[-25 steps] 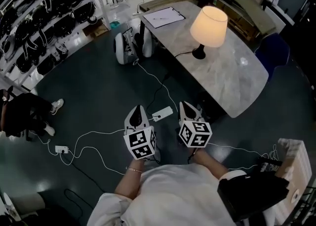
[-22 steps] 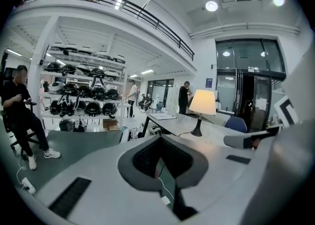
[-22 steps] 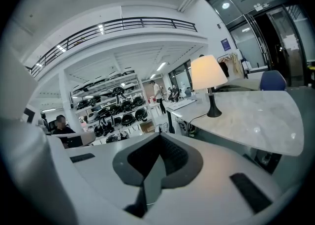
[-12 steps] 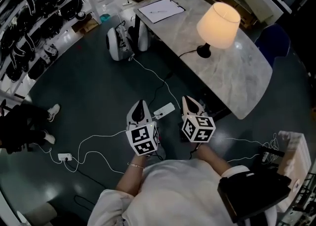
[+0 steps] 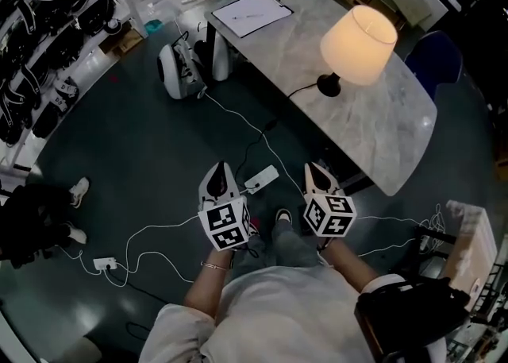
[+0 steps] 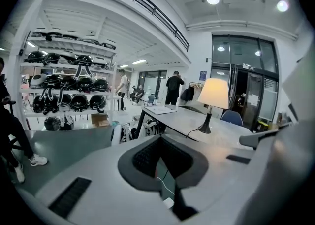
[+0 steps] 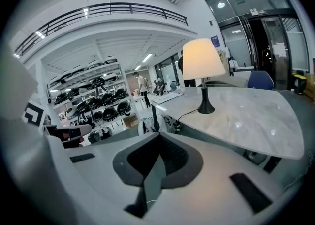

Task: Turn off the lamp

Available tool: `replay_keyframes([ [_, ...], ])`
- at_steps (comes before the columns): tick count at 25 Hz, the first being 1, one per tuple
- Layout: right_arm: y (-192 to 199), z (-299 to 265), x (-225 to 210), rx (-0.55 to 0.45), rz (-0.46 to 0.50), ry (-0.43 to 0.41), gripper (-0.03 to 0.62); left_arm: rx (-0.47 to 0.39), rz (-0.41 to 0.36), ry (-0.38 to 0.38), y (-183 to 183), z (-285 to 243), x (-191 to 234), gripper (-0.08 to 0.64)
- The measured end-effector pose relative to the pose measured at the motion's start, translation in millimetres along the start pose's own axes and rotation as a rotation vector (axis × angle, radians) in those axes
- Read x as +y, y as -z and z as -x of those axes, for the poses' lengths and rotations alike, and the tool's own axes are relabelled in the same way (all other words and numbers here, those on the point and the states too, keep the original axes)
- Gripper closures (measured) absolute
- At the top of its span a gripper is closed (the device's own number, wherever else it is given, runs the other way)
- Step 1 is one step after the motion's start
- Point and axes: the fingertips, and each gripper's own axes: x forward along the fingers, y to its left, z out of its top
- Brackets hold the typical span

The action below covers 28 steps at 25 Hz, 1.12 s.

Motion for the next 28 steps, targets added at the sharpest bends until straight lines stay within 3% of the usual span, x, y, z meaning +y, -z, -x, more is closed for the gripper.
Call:
replay_keyframes([
  [14, 30, -100, -12, 0.069, -0.005, -0.051, 0.594, 0.103, -0.004, -0.063, 52, -45, 17, 0.566],
  [20, 71, -144, -39, 0.115, -0.051, -0.043, 0.594, 0.18, -0.027, -0.033, 102, -87, 6, 0.566],
  [28, 148, -200, -79, 0.167, -0.079, -0.02, 0.594, 0.219, -0.047, 0.026, 193, -161, -11, 0.566],
])
